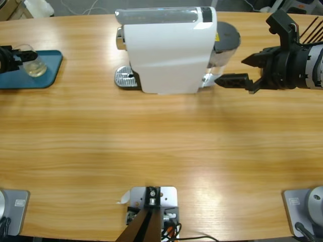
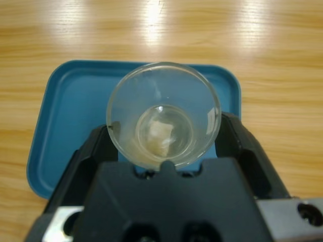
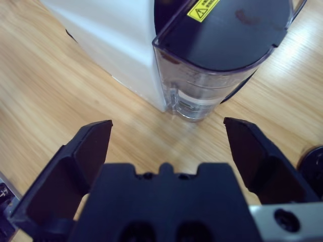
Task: Pour coffee
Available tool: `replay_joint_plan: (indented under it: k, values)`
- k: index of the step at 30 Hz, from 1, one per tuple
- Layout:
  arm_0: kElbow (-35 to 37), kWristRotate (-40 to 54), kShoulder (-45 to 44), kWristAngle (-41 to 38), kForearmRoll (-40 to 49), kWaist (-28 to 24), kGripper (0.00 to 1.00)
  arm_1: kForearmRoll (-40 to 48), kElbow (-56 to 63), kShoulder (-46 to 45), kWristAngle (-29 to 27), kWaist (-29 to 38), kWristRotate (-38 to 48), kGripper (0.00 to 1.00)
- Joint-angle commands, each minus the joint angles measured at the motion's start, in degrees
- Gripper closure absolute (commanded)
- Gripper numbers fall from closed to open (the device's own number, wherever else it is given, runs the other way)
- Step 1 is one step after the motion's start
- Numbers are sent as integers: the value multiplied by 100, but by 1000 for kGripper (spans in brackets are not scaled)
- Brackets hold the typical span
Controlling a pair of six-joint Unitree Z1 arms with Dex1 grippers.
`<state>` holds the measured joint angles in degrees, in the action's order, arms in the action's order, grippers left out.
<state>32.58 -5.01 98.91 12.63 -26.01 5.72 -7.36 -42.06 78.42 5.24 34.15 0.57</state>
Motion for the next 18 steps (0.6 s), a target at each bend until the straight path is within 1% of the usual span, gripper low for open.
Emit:
replay_joint_plan:
  k: [1, 3, 4, 5, 6, 7, 10, 14, 18]
  values:
    - [-164, 35, 392, 71, -150, 75, 1000, -130, 120, 100, -58, 48, 66, 0]
    - [-187, 35, 360, 74, -150, 82, 1000, -134, 120, 97, -58, 48, 66, 0]
    - [-210, 35, 314, 85, -150, 89, 647, -134, 113, 104, -58, 48, 66, 0]
    - [-240, 35, 248, 97, -149, 114, 316, -134, 104, 111, -58, 48, 66, 0]
    - [-263, 40, 163, 99, -150, 145, 71, -134, 95, 111, -58, 48, 66, 0]
    - [-277, 61, 77, 99, -150, 158, 15, -134, 98, 102, -58, 48, 66, 0]
    - [-314, 96, -208, 106, -112, 166, 10, -153, 102, 21, -58, 48, 66, 0]
    - [-324, 100, -837, 143, 120, 158, 9, -162, 102, -76, -58, 48, 66, 0]
    - [-154, 131, -1591, 166, 917, 163, 9, -160, 102, -135, -58, 48, 66, 0]
